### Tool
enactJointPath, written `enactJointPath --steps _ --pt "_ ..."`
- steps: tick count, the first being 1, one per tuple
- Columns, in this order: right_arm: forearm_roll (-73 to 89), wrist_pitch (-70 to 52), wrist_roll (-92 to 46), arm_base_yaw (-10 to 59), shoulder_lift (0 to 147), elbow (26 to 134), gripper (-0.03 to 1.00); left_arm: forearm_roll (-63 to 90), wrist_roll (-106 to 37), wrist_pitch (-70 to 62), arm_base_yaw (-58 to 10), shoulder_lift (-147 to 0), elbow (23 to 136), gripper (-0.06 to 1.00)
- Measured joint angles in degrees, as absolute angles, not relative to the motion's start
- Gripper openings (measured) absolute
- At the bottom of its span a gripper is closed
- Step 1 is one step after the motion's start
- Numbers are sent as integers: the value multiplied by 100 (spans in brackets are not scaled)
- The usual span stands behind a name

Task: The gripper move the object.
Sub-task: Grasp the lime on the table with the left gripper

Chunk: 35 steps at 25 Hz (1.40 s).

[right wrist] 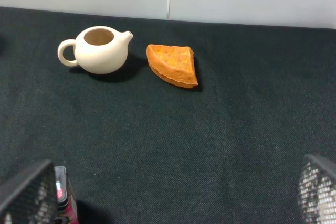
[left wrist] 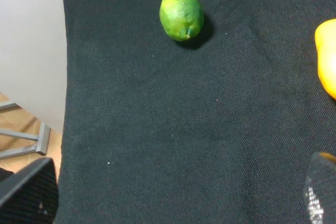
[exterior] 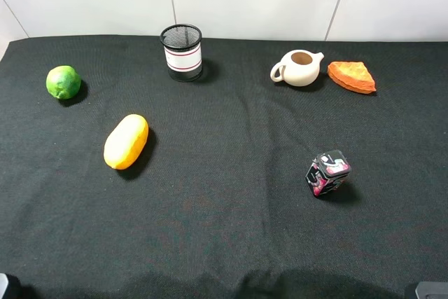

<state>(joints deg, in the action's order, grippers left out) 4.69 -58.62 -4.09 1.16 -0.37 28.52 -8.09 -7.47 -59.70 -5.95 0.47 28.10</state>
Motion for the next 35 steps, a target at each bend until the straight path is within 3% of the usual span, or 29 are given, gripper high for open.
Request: enactJointPath --steps 6,25,35 --pt "469 -5862 -409 116 -37 2852 69 -906 -622 -5941 -595 -273 3029 99" --pt "469 -5862 -409 116 -37 2852 69 -594 -760 -6164 -595 -4486 5368 99" --pt "469 -5862 -409 116 -37 2852 69 39 -1183 -6184 -595 -5957 6110 99"
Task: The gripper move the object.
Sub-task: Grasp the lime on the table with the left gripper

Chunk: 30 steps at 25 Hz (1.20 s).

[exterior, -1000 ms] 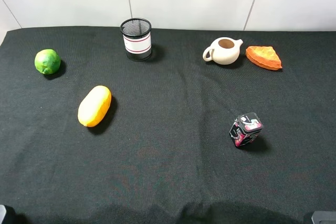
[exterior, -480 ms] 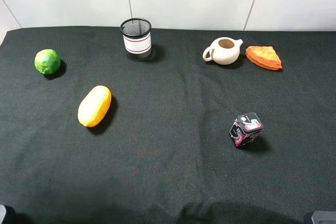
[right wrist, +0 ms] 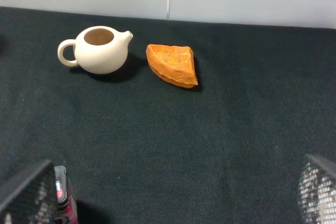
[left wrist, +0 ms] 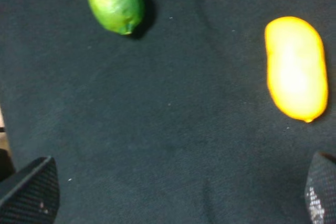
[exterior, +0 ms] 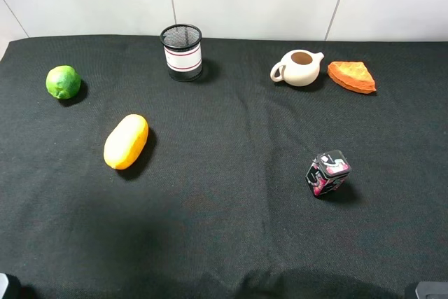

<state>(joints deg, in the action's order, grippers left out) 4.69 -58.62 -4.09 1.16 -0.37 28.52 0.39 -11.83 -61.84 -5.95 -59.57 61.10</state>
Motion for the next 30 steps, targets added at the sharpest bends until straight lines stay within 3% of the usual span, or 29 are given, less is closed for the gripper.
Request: enactJointPath --steps 30 --pt "469 -5862 -409 116 -37 2852 69 685 -1357 -3647 -595 -8120 6220 99"
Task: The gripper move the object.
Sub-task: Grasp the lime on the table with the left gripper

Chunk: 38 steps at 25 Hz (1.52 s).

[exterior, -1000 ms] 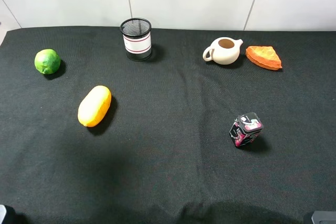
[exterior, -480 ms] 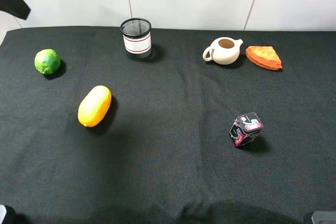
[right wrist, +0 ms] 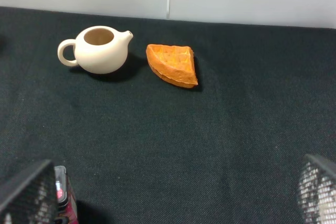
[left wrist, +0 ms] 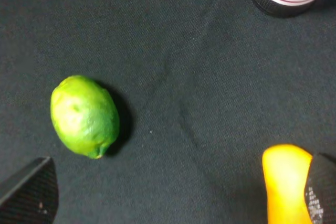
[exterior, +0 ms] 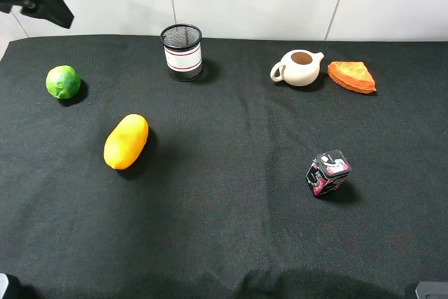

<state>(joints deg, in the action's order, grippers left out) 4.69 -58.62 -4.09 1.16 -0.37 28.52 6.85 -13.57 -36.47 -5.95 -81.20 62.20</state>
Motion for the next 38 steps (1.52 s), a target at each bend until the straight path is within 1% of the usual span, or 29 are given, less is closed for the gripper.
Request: enactJointPath --steps 6,12,20,29,38 --pt "469 -5862 -409 116 -37 2852 69 835 -1495 -3235 -595 -8652 6220 99" --pt "469 -5862 -409 116 -37 2852 69 841 -1495 -3112 -566 -8881 6220 99" --pt "464 -5862 -409 116 -37 2852 69 846 -1495 -3104 -274 -8892 6173 99" --pt "464 -5862 -409 116 -37 2852 69 846 -1495 -2926 -32 -8892 5691 99" --pt "464 -5862 -409 116 -37 2852 69 846 -1495 -2630 406 -8965 5578 99"
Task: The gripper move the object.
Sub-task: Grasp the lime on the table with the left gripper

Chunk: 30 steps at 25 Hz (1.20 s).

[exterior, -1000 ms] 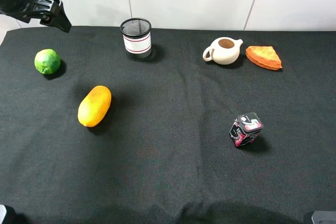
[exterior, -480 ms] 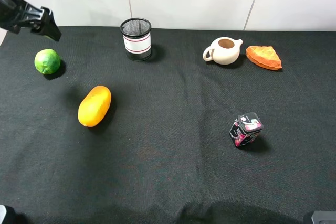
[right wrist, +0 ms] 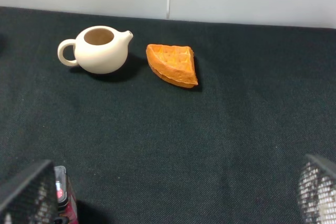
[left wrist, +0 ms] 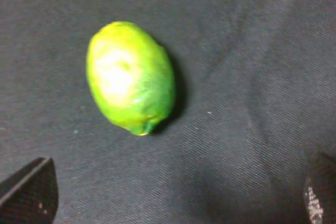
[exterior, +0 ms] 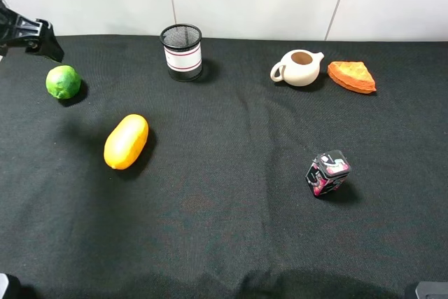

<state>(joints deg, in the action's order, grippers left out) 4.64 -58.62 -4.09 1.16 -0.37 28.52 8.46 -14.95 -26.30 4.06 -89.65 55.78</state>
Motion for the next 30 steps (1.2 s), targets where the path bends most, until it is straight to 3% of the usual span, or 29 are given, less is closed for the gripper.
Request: enactJointPath --steps 30 --pt "464 -5862 -409 116 -37 2852 69 717 -1318 -1432 942 -10344 5578 99"
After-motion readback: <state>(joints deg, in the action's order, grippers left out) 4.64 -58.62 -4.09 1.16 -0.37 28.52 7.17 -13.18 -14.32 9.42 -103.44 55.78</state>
